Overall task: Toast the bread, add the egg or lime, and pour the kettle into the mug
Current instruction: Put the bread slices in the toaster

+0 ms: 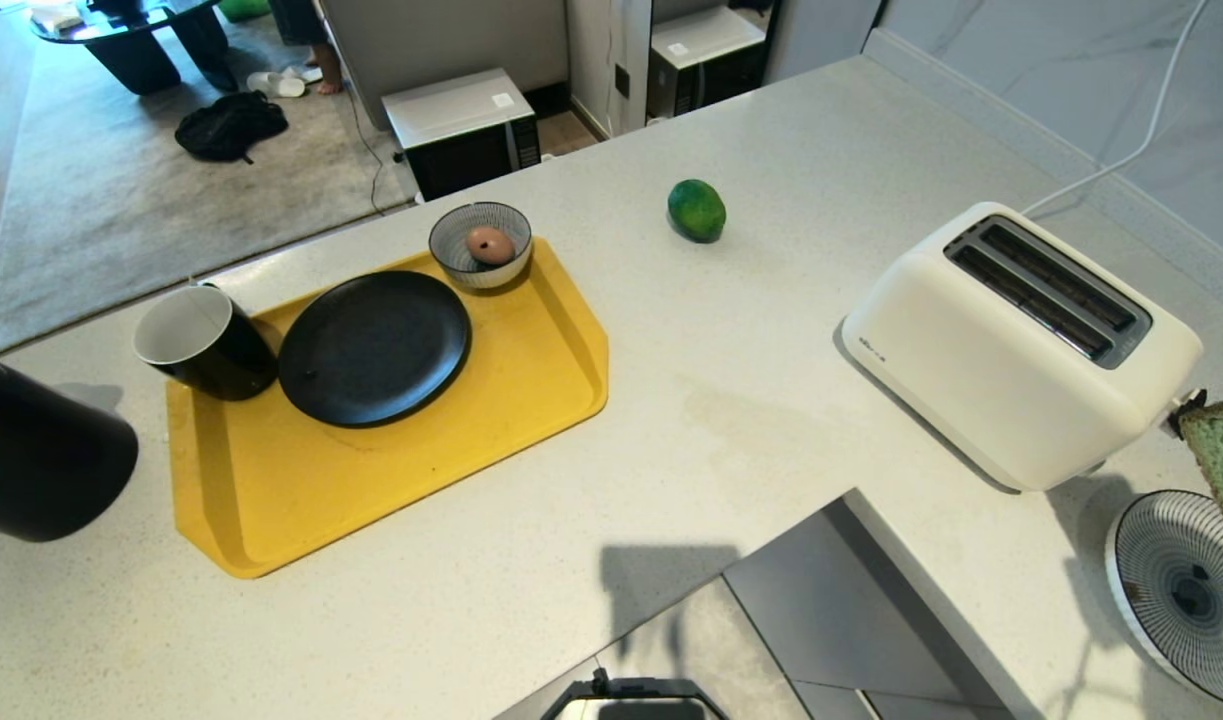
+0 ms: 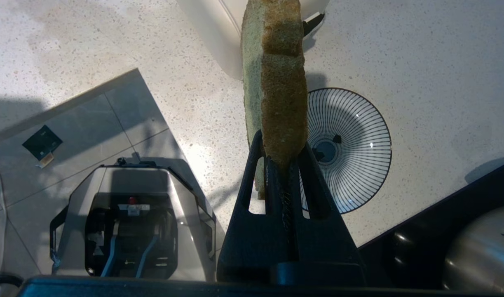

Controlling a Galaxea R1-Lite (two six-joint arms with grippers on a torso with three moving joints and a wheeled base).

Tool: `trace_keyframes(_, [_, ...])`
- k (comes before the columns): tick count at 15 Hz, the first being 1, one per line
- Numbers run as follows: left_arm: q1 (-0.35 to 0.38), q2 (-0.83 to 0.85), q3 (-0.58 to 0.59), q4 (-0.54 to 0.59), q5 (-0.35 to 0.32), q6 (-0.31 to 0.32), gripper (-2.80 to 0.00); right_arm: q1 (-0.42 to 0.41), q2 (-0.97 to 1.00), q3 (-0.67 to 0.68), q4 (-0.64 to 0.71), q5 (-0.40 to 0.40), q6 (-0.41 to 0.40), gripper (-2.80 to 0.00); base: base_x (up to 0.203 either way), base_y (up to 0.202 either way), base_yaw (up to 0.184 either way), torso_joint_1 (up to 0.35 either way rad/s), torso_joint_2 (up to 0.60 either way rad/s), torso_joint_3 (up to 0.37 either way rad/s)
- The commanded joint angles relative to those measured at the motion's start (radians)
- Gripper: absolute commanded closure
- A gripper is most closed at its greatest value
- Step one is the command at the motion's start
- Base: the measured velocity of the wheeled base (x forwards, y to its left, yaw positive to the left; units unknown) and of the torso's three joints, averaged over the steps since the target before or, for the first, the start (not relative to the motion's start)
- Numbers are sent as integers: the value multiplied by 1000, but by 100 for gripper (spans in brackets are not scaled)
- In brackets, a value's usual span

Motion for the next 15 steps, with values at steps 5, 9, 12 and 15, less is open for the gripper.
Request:
trace_keyframes(5, [0, 0, 0, 0, 1, 0, 0, 0, 1, -1, 3, 2, -2, 0, 0, 0, 0, 0, 0, 0])
trace_keyframes(9, [0, 0, 1, 0, 1, 0, 0, 0, 2, -1, 3, 2, -2, 0, 0, 0, 0, 0, 0, 0])
trace_keyframes(12, [0, 0, 0, -2, 1, 0, 0, 1, 2, -4, 3, 2, -2, 0, 0, 0, 0, 0, 0, 0])
trace_keyframes(15, [0, 0, 0, 0, 0, 0, 0, 1, 4, -6, 3, 2, -2, 0, 0, 0, 0, 0, 0, 0])
